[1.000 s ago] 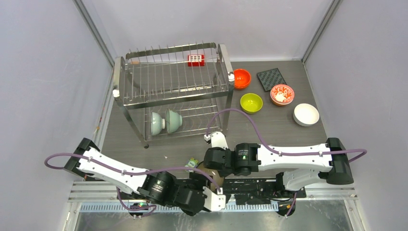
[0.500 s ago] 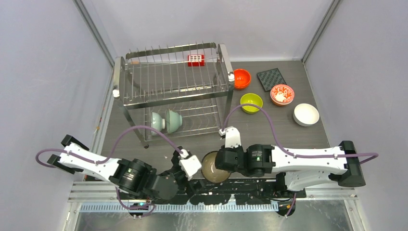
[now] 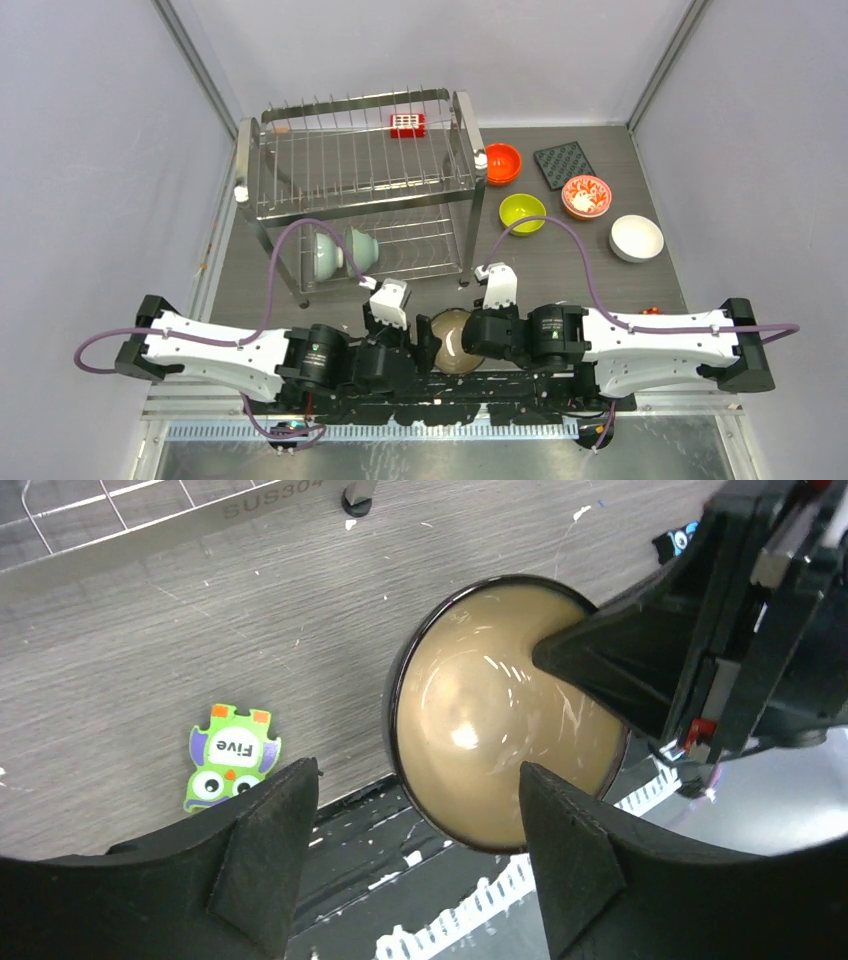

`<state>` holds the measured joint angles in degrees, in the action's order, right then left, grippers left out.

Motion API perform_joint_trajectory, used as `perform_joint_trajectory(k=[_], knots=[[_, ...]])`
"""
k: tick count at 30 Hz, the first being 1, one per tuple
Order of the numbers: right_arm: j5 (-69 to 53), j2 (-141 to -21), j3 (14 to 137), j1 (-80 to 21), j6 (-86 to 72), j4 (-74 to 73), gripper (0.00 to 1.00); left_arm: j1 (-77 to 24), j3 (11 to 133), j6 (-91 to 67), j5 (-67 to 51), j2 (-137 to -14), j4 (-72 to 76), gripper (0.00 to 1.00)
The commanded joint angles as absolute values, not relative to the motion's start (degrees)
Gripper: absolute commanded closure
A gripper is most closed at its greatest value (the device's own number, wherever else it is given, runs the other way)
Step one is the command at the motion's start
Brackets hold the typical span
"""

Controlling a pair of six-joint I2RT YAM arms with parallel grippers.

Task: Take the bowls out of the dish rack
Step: Place the bowl at the center of the board.

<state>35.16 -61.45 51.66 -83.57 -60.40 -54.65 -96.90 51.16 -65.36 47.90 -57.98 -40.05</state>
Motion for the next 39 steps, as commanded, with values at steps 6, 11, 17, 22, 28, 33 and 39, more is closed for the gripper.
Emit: perform_joint_trajectory(k=[6,11,17,22,28,33,39], knots=[[38.37,-57.74,51.06,-83.76,-64.4,-47.13,0.99,-95.54,53.27,-76.28,49.71,-64.85,-40.81,0.35],[38.17,-57.8,51.41,-83.76,-64.59,-47.21,0.99,-95.54,55.6,-77.4,50.98,-68.36,-44.94,0.48],[37.39,-58.03,51.5,-83.75,-64.73,-47.09,0.99,-95.36,55.71,-78.25,52.16,-69.7,-46.05,0.66],[37.2,-58.4,51.49,-83.76,-65.09,-47.15,0.99,-95.27,55.27,-79.95,52.19,-70.6,-45.92,0.76],[37.08,-59.29,52.01,-83.76,-65.2,-47.41,0.86,-95.27,54.35,-82.44,52.39,-70.34,-46.32,1.0],[38.1,-60.12,52.76,-83.76,-66.05,-49.92,0.68,-95.26,54.3,-85.09,52.43,-70.15,-48.07,1.0],[38.28,-61.77,53.29,-83.76,-66.51,-51.49,0.55,-95.1,54.7,-87.75,52.31,-70.7,-49.75,1.0]])
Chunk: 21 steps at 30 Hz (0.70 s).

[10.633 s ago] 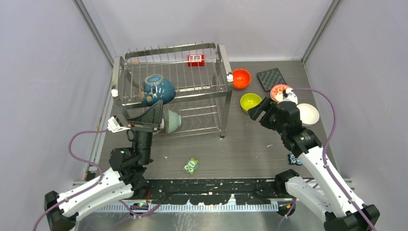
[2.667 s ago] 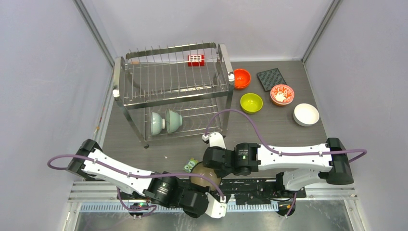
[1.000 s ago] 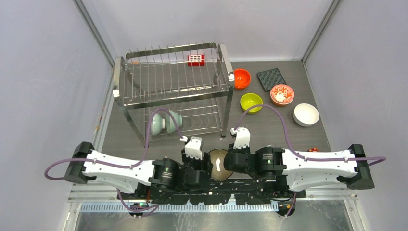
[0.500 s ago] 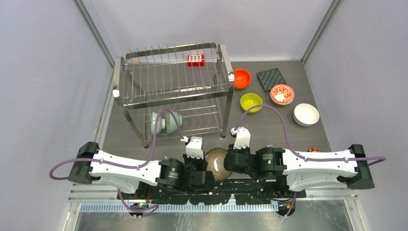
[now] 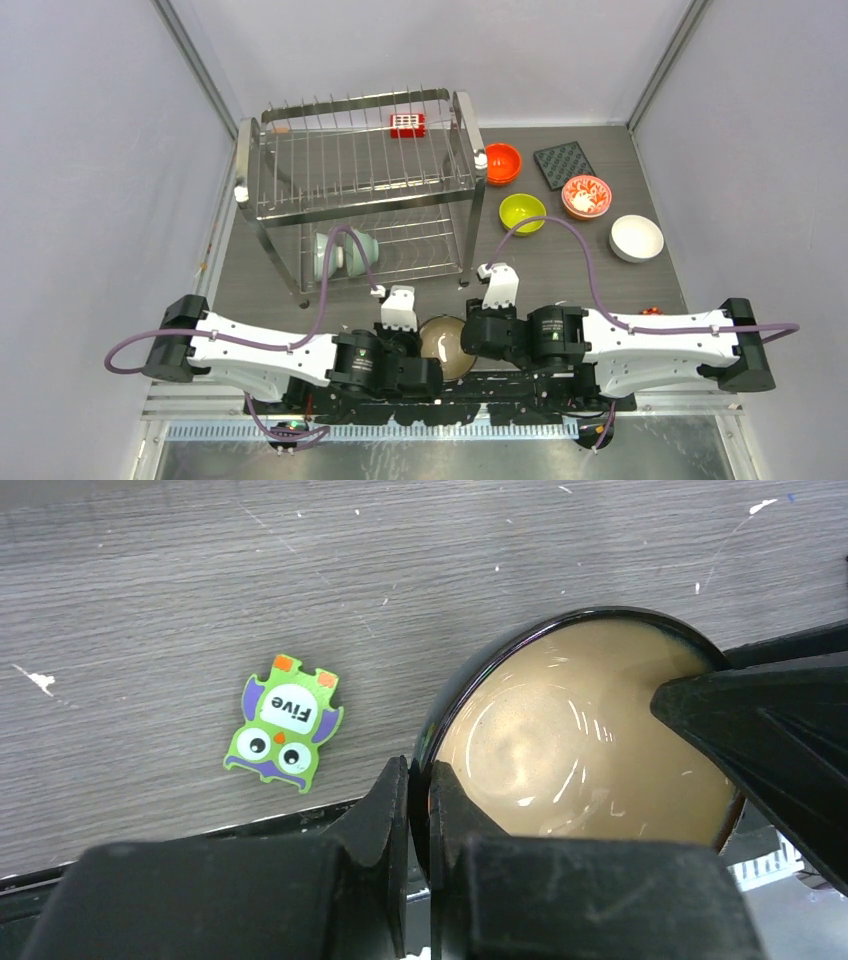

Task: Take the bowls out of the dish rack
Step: Place the bowl at the center of the board.

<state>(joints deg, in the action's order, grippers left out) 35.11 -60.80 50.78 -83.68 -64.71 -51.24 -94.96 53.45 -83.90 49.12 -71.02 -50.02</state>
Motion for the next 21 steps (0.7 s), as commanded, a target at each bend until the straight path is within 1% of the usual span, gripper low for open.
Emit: perform_joint_trajectory(k=[1,3,10,14,15,16,17,19,20,21], knots=[[38.27,-62.14,53.41,-83.76,-66.44,-51.62,0.55,-95.08,54.87,-87.86,52.25,-70.81,-49.75,1.0],[38.34,-63.1,53.85,-83.76,-66.26,-52.02,0.57,-94.86,55.18,-87.89,52.08,-71.05,-49.86,1.0],[36.88,-67.1,55.17,-83.76,-64.98,-51.99,0.74,-94.09,56.16,-88.63,51.25,-71.61,-50.43,1.0],[36.54,-67.72,54.9,-83.76,-65.07,-52.3,0.95,-93.96,55.86,-88.62,51.32,-70.92,-49.73,1.0],[36.89,-67.56,54.85,-83.76,-65.31,-52.7,0.99,-93.96,55.83,-88.48,51.33,-70.66,-49.71,1.0],[37.28,-67.23,54.72,-83.75,-65.51,-53.17,0.99,-93.96,55.63,-88.3,51.33,-70.4,-49.63,0.94],[37.56,-66.91,54.67,-83.71,-65.61,-53.63,0.99,-93.96,55.45,-88.12,51.33,-70.15,-49.58,0.75],[39.01,-66.08,54.83,-83.76,-66.05,-55.48,0.99,-93.96,54.77,-87.63,51.01,-69.25,-49.55,0.43],[40.02,-65.77,54.91,-83.76,-66.3,-56.83,0.99,-93.96,54.42,-87.48,50.9,-68.67,-49.76,0.33],[41.02,-65.5,54.97,-83.59,-66.72,-58.3,0.99,-93.96,54.07,-87.33,50.64,-68.0,-50.13,0.24]])
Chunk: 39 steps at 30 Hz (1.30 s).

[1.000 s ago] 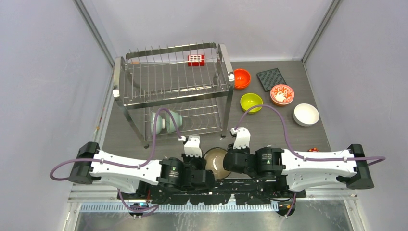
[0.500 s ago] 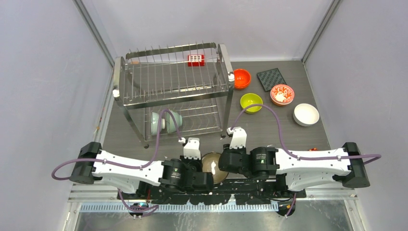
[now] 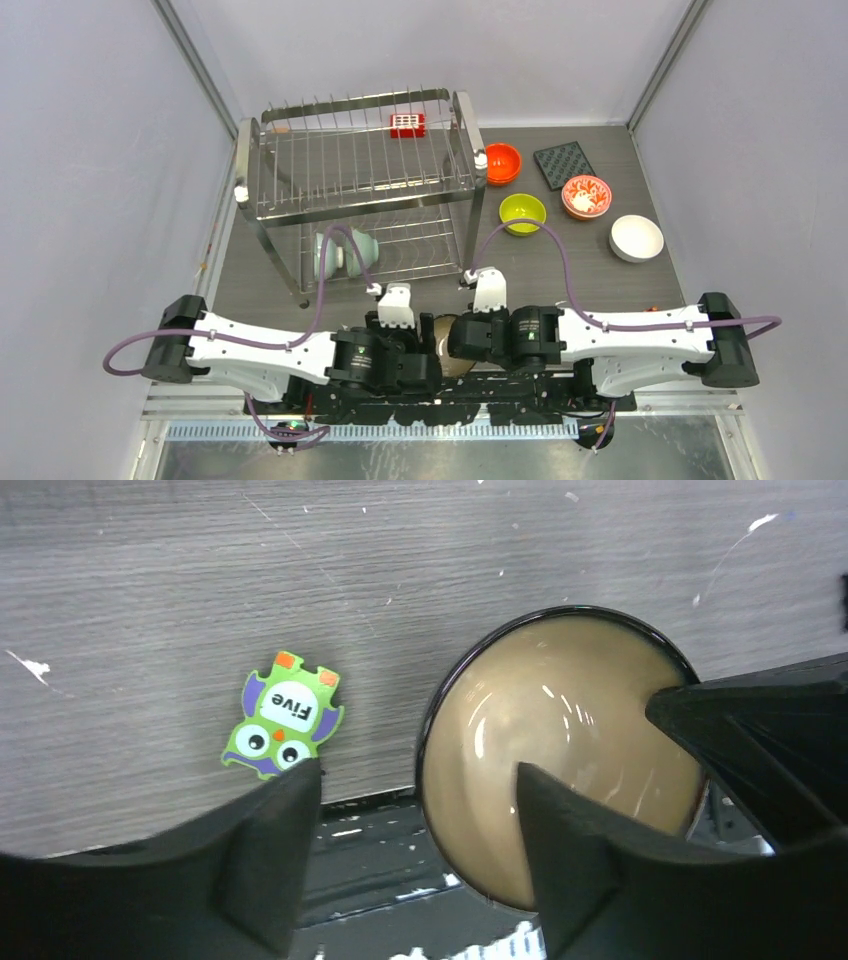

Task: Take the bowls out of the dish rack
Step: Place the bowl at the center of the board.

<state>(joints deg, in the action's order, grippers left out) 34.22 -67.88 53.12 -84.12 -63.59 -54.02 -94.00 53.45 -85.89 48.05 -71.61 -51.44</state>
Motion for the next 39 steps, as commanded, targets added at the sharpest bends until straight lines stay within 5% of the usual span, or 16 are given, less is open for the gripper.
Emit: perform_joint_trajectory(k=[1,5,16,27,39], knots=[[41.98,-65.32,54.9,-83.3,-67.0,-59.95,0.99,-93.96,53.72,-87.21,50.51,-67.3,-50.75,0.19],[42.35,-63.14,52.22,-78.76,-67.17,-62.92,0.99,-93.96,51.77,-87.22,50.27,-63.07,-53.7,0.01],[38.47,-50.48,42.82,-46.03,-56.77,-55.77,0.99,-93.99,48.92,-86.48,50.93,-54.35,-62.92,0.0],[29.31,-61.3,44.64,-16.46,-47.22,-42.28,0.99,-94.0,47.53,-86.36,53.8,-46.2,-69.26,0.0],[24.33,-74.04,47.85,-6.57,-43.89,-34.78,0.99,-93.97,47.77,-83.68,57.58,-44.33,-70.88,0.01]])
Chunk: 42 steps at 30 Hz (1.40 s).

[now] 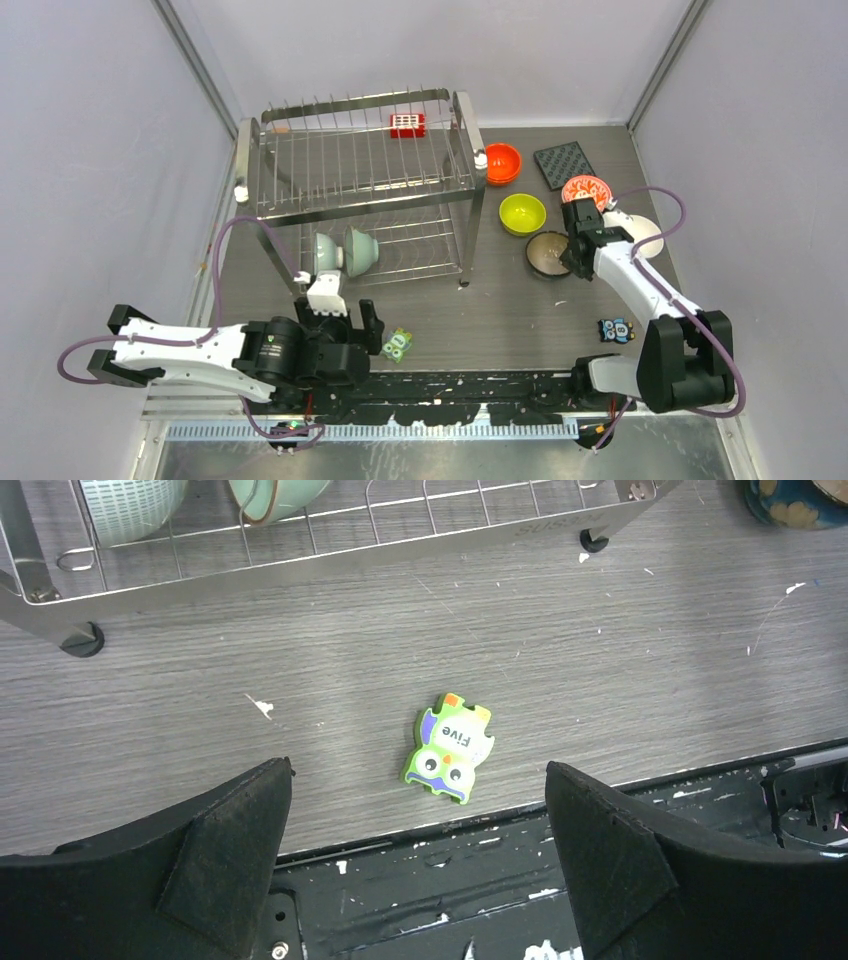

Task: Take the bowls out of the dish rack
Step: Place the bowl at the center of the board.

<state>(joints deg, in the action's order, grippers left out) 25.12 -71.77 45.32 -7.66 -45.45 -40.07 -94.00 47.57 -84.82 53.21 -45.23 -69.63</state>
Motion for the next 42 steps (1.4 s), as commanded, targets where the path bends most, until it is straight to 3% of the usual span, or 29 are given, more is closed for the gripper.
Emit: perform_joint_trajectory(k=[1,9,15,20,30,36,42], knots=[[24.26,-74.54,47.7,-6.51,-43.86,-34.35,0.99,-93.96,47.61,-83.67,57.83,-44.11,-70.89,0.01],[21.73,-75.32,46.65,-6.22,-43.57,-33.13,0.99,-94.0,46.23,-82.97,59.79,-41.81,-70.51,0.02],[19.69,-73.07,46.37,-6.21,-42.03,-33.67,0.73,-93.96,46.77,-80.95,60.8,-41.86,-70.14,0.02],[17.91,-70.01,46.23,-6.17,-42.42,-35.07,0.58,-93.96,47.74,-78.84,61.16,-42.9,-69.92,0.02],[13.01,-59.59,47.99,-6.24,-41.57,-40.63,0.4,-93.96,49.24,-71.09,63.01,-44.2,-66.03,0.03],[9.18,-51.75,51.96,-6.24,-40.01,-47.2,0.35,-93.96,49.21,-64.83,63.53,-43.74,-61.73,0.03],[-3.15,-43.58,51.83,-8.25,-41.78,-47.32,0.36,-92.82,46.63,-44.29,59.19,-44.35,-43.05,0.03]])
